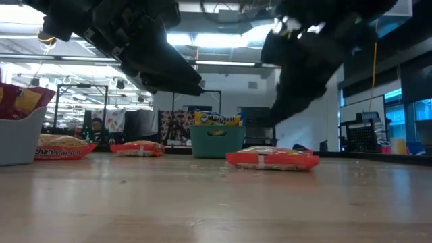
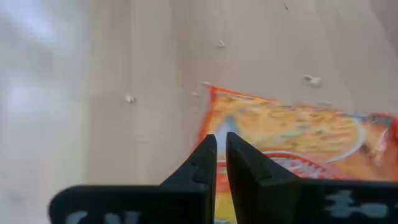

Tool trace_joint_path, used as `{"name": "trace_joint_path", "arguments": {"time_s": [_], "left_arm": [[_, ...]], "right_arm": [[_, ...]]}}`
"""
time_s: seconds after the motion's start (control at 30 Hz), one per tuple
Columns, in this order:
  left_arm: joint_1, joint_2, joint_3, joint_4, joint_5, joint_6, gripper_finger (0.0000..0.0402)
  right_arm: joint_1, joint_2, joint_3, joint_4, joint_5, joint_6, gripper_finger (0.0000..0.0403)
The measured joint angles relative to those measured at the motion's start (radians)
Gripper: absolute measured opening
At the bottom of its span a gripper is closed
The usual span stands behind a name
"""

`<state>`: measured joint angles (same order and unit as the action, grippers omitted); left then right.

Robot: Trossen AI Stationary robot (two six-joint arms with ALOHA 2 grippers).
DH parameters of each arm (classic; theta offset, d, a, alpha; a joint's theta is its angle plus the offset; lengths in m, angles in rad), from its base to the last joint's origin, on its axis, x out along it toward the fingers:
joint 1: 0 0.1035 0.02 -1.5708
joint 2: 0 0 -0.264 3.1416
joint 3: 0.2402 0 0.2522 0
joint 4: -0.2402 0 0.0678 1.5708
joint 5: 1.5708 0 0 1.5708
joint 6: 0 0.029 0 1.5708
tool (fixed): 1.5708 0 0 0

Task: Sort Maruchan noodles
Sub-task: Put the orange noodle pack into the black bin

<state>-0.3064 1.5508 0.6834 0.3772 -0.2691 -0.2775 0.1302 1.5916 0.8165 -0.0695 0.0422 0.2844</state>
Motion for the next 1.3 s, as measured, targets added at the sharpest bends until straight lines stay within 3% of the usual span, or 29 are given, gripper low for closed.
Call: {"name": "trace_joint_path", "arguments": {"time_s": [0.1,0.23,0.43,0.53,0.83,1.1,1.3], "left_arm": [[0.003,0.032,0.001,0.058,0.0,0.0,0.018],[0.031,0.082,0.001,0.121,0.001,0.0,0.018],[0.1,0.124,0.055,0.134,-0.002,-0.005,0.018],[0.12,0.139,0.076,0.139,-0.003,-0.004,0.018],[0.175,0.263,0.075,0.198,-0.002,-0.001,0.018],[0.204,0.389,0.074,0.263,0.0,-0.031,0.018],[0.196,0.457,0.074,0.362,0.103,-0.046,0.018]], "right_arm": [[0.055,-0.057,0.002,0.014,-0.006,0.126,0.0021],[0.127,-0.127,0.001,-0.106,0.07,0.285,0.0021],[0.123,-0.143,-0.038,-0.242,0.074,0.488,0.0047],[0.111,-0.143,-0.117,-0.188,0.013,0.526,0.0094],[0.075,-0.144,-0.328,0.085,0.053,0.632,0.0227],[0.031,-0.143,-0.412,0.305,0.059,0.655,0.027],[0.033,-0.143,-0.423,0.32,0.1,0.711,0.028]]}}
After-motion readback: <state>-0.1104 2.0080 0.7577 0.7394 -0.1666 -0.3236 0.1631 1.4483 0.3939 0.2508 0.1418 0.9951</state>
